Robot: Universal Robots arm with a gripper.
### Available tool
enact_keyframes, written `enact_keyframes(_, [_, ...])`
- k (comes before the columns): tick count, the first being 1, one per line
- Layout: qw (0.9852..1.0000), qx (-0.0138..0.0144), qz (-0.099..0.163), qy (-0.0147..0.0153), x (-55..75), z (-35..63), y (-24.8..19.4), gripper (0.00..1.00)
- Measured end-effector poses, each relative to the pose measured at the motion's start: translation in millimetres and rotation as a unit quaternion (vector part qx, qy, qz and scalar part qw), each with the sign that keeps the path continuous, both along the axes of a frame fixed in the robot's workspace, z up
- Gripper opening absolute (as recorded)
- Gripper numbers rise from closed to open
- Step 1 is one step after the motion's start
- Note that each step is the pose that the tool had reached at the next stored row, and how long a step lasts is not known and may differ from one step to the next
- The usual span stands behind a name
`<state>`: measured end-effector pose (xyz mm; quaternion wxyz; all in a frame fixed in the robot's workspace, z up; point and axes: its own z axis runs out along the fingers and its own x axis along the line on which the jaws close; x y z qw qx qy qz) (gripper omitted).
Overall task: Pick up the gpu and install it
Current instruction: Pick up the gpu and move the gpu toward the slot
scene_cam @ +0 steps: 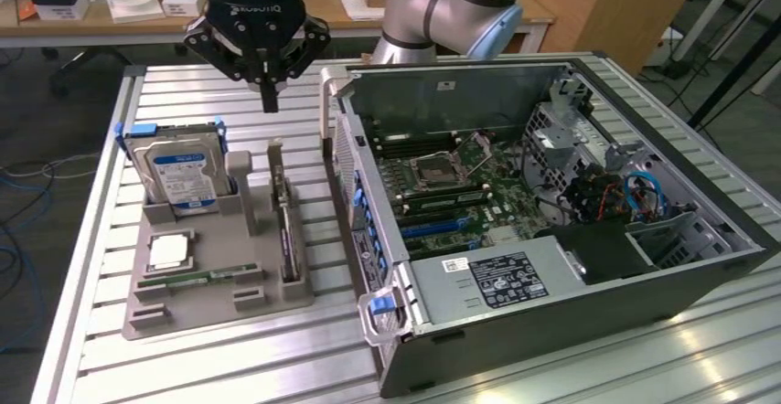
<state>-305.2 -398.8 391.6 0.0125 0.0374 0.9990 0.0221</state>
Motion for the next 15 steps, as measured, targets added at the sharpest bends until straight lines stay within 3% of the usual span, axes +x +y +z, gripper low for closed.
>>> enact_keyframes(15, [1.0,0.0,0.0,0.0,0.0,0.0,0.0,0.11])
